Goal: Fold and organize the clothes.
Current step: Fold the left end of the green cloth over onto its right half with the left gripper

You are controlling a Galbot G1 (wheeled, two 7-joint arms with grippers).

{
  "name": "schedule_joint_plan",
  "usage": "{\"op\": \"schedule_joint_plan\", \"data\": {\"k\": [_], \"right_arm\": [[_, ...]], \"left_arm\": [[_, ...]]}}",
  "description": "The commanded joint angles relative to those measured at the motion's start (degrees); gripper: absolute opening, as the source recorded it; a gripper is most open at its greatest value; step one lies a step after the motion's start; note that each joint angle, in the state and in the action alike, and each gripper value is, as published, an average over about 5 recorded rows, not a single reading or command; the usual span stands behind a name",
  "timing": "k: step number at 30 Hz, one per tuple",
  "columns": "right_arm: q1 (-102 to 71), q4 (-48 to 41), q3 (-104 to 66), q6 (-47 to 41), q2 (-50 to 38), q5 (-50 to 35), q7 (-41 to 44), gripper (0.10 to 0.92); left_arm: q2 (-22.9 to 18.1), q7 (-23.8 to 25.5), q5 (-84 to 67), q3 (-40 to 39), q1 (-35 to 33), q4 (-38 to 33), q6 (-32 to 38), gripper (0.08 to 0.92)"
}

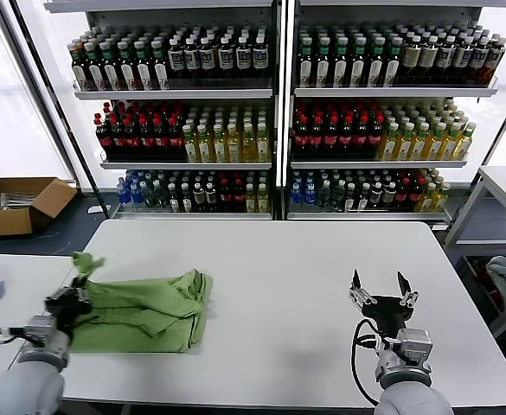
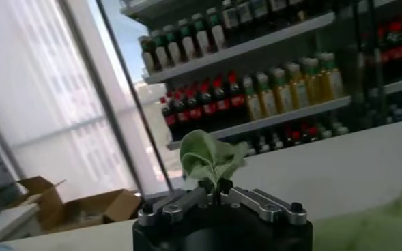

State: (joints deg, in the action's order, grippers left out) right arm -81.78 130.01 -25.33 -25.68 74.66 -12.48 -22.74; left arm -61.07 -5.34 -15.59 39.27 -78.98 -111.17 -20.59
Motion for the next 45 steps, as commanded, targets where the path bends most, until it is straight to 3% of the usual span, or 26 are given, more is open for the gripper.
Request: {"op": "schedule_joint_plan", "data": {"k": [1, 11, 23, 31, 39, 45], "right_arm": [[-2.2, 0.7, -1.1, 0.3, 0.4, 0.4, 0.0, 0.823], [-4.1, -0.4, -1.0, 1.6, 1.5, 1.6, 0.1, 0.823], [-4.8, -0.1, -0.6, 1.5, 1.4, 2.0, 0.4, 0.823], [-4.3, -0.5, 0.3, 1.5, 1.6, 2.3, 0.4, 0.823], [-2.7, -1.8, 1.7, 1.5, 2.3, 2.7, 0.3, 0.823], [-1.6, -2.8, 2.2, 1.4, 1.6, 2.5, 0.4, 0.823]], "left_arm": [[-10.8, -0.7, 7.1, -21.7, 3.9, -2.7, -3.3, 0.097], [-10.8, -0.2, 7.4, -23.3, 4.8, -2.3, -4.1, 0.097], [-13.3, 1.7, 9.1, -23.0, 10.0, 7.7, -2.7, 0.097], [-15.7, 1.5, 4.4, -24.4, 10.6, 11.4, 2.0, 0.111], [-18.2, 0.9, -11.3, -26.7, 7.6, 4.4, 1.4, 0.313], [-17.5, -0.2, -23.5, -23.5, 6.4, -8.0, -0.4, 0.487]]}}
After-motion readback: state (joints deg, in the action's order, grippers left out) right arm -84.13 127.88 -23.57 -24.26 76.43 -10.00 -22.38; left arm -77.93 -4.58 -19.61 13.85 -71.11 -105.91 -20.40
